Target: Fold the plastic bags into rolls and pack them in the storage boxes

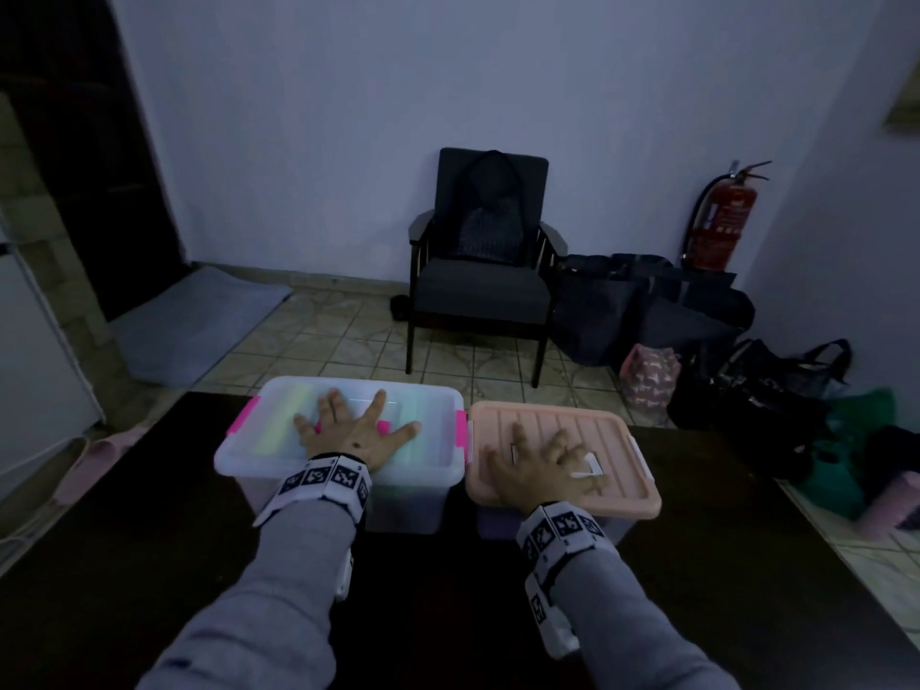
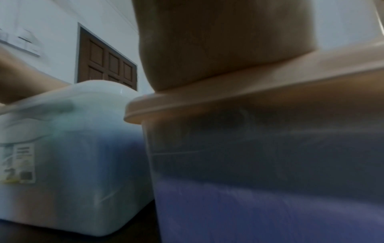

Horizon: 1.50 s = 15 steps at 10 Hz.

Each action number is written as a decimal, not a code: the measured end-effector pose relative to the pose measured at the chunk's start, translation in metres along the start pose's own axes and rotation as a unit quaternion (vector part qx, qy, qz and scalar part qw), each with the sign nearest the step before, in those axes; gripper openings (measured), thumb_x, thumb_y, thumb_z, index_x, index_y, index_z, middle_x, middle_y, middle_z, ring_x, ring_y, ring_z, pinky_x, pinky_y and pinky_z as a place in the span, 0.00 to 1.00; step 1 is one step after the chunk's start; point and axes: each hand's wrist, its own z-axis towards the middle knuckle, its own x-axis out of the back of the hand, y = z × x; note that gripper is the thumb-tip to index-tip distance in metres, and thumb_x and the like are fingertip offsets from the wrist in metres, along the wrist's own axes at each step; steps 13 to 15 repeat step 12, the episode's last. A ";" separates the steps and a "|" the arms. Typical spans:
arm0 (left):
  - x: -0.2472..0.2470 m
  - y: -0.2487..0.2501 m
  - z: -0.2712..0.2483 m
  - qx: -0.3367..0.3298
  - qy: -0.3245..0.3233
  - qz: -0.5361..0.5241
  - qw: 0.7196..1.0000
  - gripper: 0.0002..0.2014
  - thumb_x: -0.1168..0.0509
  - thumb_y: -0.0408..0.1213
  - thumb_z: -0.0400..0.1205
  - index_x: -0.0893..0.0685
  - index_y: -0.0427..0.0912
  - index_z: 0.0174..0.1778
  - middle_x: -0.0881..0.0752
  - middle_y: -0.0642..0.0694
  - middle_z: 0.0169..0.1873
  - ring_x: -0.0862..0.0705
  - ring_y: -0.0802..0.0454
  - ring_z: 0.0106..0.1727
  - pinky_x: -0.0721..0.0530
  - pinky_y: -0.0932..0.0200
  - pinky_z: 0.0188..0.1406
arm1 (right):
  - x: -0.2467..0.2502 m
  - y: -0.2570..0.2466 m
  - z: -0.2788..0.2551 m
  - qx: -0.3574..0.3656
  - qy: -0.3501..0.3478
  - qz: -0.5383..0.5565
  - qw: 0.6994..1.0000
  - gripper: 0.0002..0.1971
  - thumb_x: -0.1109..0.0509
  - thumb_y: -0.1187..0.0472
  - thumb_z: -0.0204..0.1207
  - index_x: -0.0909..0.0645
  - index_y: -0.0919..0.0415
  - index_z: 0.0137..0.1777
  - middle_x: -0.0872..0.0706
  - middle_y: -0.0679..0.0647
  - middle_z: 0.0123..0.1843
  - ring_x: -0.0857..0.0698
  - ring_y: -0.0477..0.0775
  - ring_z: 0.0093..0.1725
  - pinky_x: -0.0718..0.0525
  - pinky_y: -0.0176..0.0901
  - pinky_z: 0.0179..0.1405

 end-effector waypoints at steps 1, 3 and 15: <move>0.003 0.007 0.017 -0.004 0.005 0.000 1.000 0.43 0.58 0.79 0.71 0.58 0.65 0.81 0.64 0.38 0.82 0.63 0.42 0.83 0.61 0.34 0.78 | 0.003 -0.006 0.016 -0.001 0.003 -0.003 1.000 0.33 0.53 0.32 0.77 0.52 0.35 0.81 0.61 0.60 0.85 0.63 0.72 0.81 0.63 0.82 0.69; 0.008 0.019 0.040 0.002 0.013 0.001 1.000 0.43 0.58 0.78 0.71 0.57 0.65 0.81 0.63 0.38 0.82 0.62 0.41 0.83 0.61 0.33 0.78 | 0.009 -0.014 0.041 -0.003 0.002 -0.003 1.000 0.34 0.53 0.30 0.76 0.52 0.35 0.81 0.61 0.61 0.85 0.64 0.71 0.81 0.62 0.82 0.70; 0.009 -0.030 0.027 -0.124 0.133 -0.144 0.973 0.38 0.53 0.70 0.77 0.43 0.56 0.81 0.54 0.44 0.83 0.56 0.47 0.84 0.54 0.47 0.82 | 0.023 0.042 -0.004 0.083 0.136 0.101 0.982 0.25 0.45 0.41 0.81 0.39 0.43 0.77 0.40 0.48 0.82 0.43 0.52 0.82 0.43 0.60 0.80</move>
